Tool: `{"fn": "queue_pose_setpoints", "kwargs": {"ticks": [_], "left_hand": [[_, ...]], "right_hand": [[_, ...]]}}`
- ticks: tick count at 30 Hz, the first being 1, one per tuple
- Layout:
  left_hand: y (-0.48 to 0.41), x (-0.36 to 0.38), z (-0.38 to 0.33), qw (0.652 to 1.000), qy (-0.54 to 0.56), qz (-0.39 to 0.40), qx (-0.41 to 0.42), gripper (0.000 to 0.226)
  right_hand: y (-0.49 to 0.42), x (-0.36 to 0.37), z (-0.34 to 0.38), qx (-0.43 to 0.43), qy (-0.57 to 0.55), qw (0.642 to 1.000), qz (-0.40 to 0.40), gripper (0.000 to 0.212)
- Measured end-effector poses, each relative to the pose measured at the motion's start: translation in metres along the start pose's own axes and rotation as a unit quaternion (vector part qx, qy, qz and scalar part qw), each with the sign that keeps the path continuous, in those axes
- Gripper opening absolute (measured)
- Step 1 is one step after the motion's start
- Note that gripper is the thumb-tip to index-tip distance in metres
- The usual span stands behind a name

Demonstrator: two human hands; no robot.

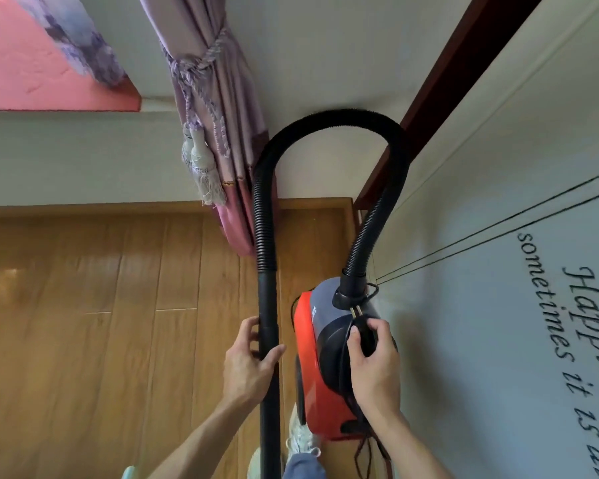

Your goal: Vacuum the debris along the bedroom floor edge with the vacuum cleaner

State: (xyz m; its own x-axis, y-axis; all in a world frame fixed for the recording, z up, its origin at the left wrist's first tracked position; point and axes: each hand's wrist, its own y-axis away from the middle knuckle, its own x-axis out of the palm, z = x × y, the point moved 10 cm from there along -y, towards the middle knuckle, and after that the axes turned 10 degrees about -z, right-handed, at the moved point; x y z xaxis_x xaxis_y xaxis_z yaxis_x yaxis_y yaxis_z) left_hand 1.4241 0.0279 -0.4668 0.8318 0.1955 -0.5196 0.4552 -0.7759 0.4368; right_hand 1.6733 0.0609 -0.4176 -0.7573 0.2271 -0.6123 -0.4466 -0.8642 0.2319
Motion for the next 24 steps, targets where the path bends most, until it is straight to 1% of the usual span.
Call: {"fn": "queue_pose_setpoints", "kwargs": {"ticks": [5,9,13,17,24], "left_hand": [[-0.042,0.061,0.058,1.000,-0.017,-0.011,-0.024,0.055],[-0.064,0.106,0.106,0.999,-0.026,0.001,-0.036,0.053],[-0.093,0.143,0.147,0.998,-0.034,-0.008,-0.043,0.051],[-0.124,0.177,0.175,0.998,-0.039,-0.016,-0.040,0.048],[-0.163,0.212,0.217,0.996,-0.056,-0.014,-0.062,0.053]], "right_hand": [[-0.043,0.042,-0.051,-0.012,-0.009,1.000,-0.014,0.009],[-0.068,0.076,-0.094,-0.033,-0.005,0.999,-0.016,0.009],[-0.091,0.111,-0.137,-0.028,-0.011,0.999,-0.009,0.007],[-0.112,0.144,-0.177,-0.031,-0.008,0.999,-0.012,0.007],[-0.135,0.188,-0.219,-0.048,-0.012,0.999,-0.007,0.006]]}}
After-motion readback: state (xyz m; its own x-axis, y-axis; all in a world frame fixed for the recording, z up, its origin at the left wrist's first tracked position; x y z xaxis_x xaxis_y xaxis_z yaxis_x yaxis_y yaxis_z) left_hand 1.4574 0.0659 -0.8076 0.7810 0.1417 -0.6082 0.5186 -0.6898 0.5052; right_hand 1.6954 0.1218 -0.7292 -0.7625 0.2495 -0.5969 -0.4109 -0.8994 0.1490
